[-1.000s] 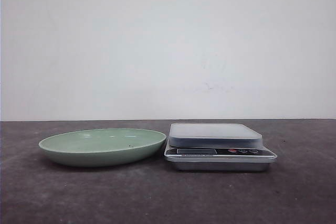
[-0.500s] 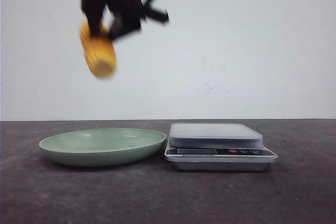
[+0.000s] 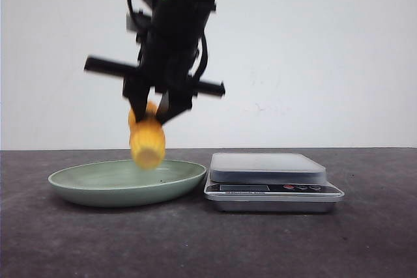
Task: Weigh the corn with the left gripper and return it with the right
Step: 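Lower the corn onto the green plate and open the right gripper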
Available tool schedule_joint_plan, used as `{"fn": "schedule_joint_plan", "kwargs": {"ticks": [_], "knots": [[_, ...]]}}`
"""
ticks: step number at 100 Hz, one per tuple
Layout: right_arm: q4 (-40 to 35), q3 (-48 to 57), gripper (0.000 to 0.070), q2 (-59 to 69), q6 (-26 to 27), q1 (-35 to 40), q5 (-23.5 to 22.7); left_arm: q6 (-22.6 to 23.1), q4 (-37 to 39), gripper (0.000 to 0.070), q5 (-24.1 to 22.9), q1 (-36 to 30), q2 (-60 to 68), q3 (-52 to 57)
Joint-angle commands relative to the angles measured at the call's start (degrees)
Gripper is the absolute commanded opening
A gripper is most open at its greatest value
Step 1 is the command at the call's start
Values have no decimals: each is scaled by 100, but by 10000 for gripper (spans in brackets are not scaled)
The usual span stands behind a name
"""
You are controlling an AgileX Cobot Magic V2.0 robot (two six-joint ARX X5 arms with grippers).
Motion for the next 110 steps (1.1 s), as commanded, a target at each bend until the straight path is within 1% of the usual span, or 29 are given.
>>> {"fn": "schedule_joint_plan", "kwargs": {"ticks": [1, 4, 5, 8, 9, 11, 12, 15, 47, 54, 61, 65, 73, 89, 94, 110], "knots": [[17, 164, 20, 179, 199, 90, 0, -2, 15, 383, -33, -26, 31, 74], [22, 164, 65, 214, 210, 98, -4, -2, 7, 383, -33, -26, 31, 74], [26, 164, 103, 229, 212, 107, -9, -2, 4, 383, -33, -26, 31, 74], [24, 164, 172, 238, 210, 120, -15, -2, -7, 383, -31, -26, 31, 74], [24, 164, 214, 238, 210, 120, -26, -2, -11, 383, -33, -26, 31, 74], [26, 164, 251, 238, 210, 120, -39, -2, -20, 383, -33, -26, 31, 74], [26, 164, 281, 238, 210, 122, -46, -2, -24, 383, -33, -26, 31, 74], [31, 164, 312, 238, 212, 133, -39, -4, -33, 383, -33, -26, 31, 74], [-13, 164, 316, 238, 251, 212, -37, -11, -39, 383, -33, -26, 31, 74], [-7, 164, 350, 238, 249, 212, -35, -26, -66, 383, -33, -26, 31, 74], [-7, 164, 403, 238, 236, 212, -33, -31, -85, 383, -31, -26, 31, 74], [-9, 164, 428, 238, 186, 210, -31, -33, -92, 383, -31, -26, 31, 74], [-11, 164, 443, 238, 90, 199, -33, -35, -98, 383, -33, -26, 31, 74], [31, 164, 442, 234, -101, 201, -44, -31, -125, 383, -33, -26, 31, 74], [24, 164, 441, 186, -179, 199, -109, -28, -138, 383, -33, -26, 31, 74], [-96, 197, 441, -125, -791, 114, -177, -26, -138, 383, -35, -26, 31, 74]]}}
